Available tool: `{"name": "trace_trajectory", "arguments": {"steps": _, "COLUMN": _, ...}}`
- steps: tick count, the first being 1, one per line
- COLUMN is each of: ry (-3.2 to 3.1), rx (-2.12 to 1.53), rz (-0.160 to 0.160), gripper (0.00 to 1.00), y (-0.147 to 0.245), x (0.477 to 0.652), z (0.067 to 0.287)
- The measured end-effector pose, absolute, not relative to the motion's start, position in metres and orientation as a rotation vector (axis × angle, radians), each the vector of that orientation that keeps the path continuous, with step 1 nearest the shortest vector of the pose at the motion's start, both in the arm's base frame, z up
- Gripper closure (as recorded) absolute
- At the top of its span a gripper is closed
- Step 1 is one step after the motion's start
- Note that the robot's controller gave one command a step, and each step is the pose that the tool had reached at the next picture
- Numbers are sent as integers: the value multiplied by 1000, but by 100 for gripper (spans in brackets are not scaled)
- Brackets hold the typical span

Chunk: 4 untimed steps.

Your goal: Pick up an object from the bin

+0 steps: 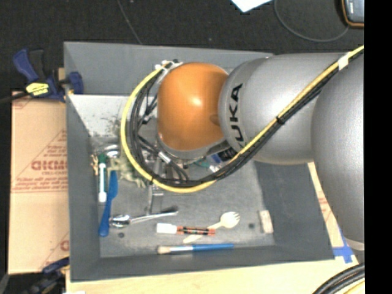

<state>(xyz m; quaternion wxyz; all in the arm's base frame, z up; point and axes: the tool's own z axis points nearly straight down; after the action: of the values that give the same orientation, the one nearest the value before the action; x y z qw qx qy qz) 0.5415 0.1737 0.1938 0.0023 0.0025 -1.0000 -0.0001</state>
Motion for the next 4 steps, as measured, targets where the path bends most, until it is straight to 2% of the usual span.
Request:
{"name": "trace_trajectory", "arguments": {"steps": 1, "ry": -3144, "rx": 0, "rz": -3, "gripper": 0, "y": 173, "x": 543, "z": 198}}
{"name": "trace_trajectory", "arguments": {"steps": 2, "ry": -3138, "rx": 143, "rz": -2, "gripper": 0, "y": 139, "x": 544, "z": 69}}
{"name": "trace_trajectory", "arguments": {"steps": 3, "ry": -3144, "rx": 264, "rz": -8, "gripper": 0, "y": 164, "x": 529, "z": 71}}
{"name": "trace_trajectory", "arguments": {"steps": 4, "ry": -3128, "rx": 401, "rz": -4, "gripper": 0, "y": 186, "x": 533, "z": 101}}
